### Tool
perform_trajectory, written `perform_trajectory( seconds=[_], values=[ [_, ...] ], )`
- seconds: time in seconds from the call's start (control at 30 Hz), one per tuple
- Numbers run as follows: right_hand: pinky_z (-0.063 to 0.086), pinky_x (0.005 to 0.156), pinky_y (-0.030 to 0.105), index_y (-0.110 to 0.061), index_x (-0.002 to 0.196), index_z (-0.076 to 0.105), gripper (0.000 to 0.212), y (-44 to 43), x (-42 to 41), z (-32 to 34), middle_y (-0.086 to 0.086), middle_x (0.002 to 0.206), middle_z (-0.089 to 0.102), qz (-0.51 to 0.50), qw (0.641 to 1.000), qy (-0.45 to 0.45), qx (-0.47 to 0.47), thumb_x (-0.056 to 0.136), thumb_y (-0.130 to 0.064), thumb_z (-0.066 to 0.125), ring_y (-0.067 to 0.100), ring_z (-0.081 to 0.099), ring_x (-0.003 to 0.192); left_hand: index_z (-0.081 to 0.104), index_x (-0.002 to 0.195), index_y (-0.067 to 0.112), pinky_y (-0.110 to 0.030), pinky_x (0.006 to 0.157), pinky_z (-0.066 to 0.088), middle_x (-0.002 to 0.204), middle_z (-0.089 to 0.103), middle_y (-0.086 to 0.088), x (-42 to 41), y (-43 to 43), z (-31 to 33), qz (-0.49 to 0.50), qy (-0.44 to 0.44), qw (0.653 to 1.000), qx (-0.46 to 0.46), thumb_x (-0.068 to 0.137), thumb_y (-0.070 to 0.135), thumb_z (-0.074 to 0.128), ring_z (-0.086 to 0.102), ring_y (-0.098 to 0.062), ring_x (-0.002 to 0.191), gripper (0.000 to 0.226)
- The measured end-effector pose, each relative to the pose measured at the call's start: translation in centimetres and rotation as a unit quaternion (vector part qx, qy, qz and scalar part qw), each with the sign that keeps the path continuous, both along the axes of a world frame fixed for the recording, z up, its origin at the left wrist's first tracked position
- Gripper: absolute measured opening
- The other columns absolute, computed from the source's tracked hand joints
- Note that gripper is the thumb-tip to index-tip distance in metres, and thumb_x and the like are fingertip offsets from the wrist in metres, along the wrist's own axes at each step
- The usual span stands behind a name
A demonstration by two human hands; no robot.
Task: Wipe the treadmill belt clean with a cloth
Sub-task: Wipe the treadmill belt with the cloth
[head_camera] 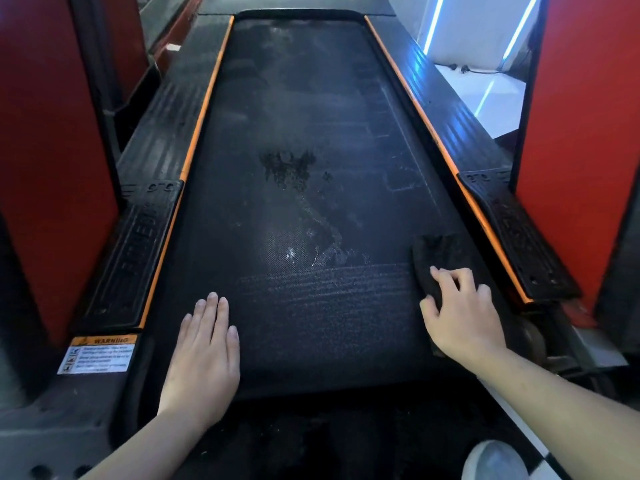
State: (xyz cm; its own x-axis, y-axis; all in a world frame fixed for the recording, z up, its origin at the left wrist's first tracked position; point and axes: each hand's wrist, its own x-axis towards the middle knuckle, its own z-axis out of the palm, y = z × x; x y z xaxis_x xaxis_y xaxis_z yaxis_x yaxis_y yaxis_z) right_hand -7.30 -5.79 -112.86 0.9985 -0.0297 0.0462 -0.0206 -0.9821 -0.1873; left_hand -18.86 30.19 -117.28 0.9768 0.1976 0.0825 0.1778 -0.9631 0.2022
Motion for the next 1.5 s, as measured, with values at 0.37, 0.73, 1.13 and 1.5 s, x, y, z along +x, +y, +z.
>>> perform_trajectory(
  seconds=[0.37,0.73,1.13,1.5],
  values=[
    [0.046,0.074,0.035,-0.018,0.13,0.06,0.041,-1.4,-1.0,1.6,-0.012,0.112,0.045,0.034,0.994,-0.039,0.092,0.093,-0.033,0.055,0.019,0.053,0.096,0.059,0.122,0.006,-0.045,0.097,0.043,0.124,0.059,-0.011,-1.1,-0.3,2.7,0.021,-0.023,0.999,0.022,0.097,0.034,0.031,0.056,-0.031,0.112,0.047],
    [0.044,0.095,0.036,-0.02,0.144,0.051,0.047,2.5,7.1,1.6,-0.01,0.128,0.044,0.031,0.984,-0.042,0.169,0.099,-0.032,0.052,0.021,0.041,0.118,0.033,0.149,0.0,-0.045,0.12,0.021,0.15,0.034,-0.017,8.7,1.6,3.4,-0.014,-0.031,0.999,0.015,0.103,0.032,0.025,0.027,-0.032,0.143,0.056],
    [0.039,0.078,0.032,-0.029,0.149,0.04,0.051,2.9,6.4,-0.3,-0.008,0.135,0.037,0.034,0.999,-0.025,0.032,0.099,-0.039,0.044,0.018,0.034,0.097,0.013,0.155,0.002,-0.034,0.124,-0.001,0.165,0.004,-0.011,7.7,1.4,1.5,-0.008,0.017,1.0,-0.021,0.106,0.03,0.02,-0.001,-0.02,0.152,0.057],
    [0.039,0.073,0.03,-0.027,0.148,0.043,0.052,2.2,3.0,0.0,-0.006,0.132,0.04,0.036,0.999,-0.025,0.014,0.097,-0.038,0.047,0.019,0.038,0.092,0.01,0.155,0.003,-0.031,0.123,-0.002,0.165,0.003,-0.008,5.0,0.8,1.0,-0.02,0.005,1.0,-0.022,0.105,0.03,0.016,-0.005,-0.015,0.152,0.057]
  ],
)
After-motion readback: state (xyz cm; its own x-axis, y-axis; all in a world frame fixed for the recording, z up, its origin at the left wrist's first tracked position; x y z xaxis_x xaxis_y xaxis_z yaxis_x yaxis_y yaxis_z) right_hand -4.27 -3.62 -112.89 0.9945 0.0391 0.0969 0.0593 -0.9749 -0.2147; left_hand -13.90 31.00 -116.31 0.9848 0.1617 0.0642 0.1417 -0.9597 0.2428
